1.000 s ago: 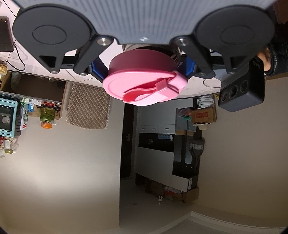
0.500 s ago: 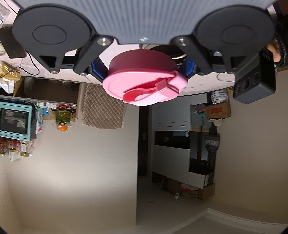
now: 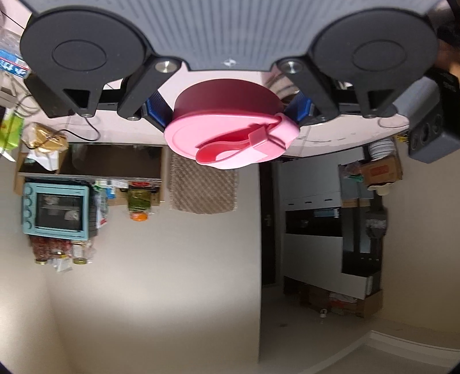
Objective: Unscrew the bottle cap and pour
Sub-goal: 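Carry the pink lid away from the jar opening with the right tool, then lower the pink lid toward the table with the right tool while the left tool holds the jar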
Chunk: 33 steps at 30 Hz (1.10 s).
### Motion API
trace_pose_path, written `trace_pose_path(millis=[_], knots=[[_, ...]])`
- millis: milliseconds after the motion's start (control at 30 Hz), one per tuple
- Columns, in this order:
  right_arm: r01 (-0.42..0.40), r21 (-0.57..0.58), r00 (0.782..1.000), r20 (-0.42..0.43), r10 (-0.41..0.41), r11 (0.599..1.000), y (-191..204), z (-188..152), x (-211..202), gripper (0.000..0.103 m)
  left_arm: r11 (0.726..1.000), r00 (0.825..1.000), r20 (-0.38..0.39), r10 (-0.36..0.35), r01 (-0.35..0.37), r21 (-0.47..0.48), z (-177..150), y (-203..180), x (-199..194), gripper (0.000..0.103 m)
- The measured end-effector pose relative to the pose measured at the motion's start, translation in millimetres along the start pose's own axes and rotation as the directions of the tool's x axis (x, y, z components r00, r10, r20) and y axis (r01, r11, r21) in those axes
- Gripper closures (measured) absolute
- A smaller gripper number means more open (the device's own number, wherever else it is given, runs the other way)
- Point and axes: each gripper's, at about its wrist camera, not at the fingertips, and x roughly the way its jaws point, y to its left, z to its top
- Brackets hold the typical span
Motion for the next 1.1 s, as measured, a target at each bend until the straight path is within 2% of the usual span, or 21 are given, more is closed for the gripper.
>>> trace_pose_path(millis=[433, 733, 1100], knots=[[0.049, 0.048, 0.998, -0.027, -0.048, 0.998, -12, -16, -3, 0.018, 0.991, 0.993, -0.003, 0.120, -0.120, -0.055, 3, -10, 0, 0.013], [0.095, 0.061, 0.994, -0.057, -0.091, 0.994, -21, -22, -1, 0.018, 0.969, 0.973, -0.016, 0.229, -0.229, -0.093, 7, -21, 1, 0.013], [0.144, 0.042, 0.984, -0.112, -0.138, 0.989, -23, -31, 7, 0.018, 0.945, 0.952, -0.045, 0.302, -0.305, -0.119, 17, -28, 7, 0.013]])
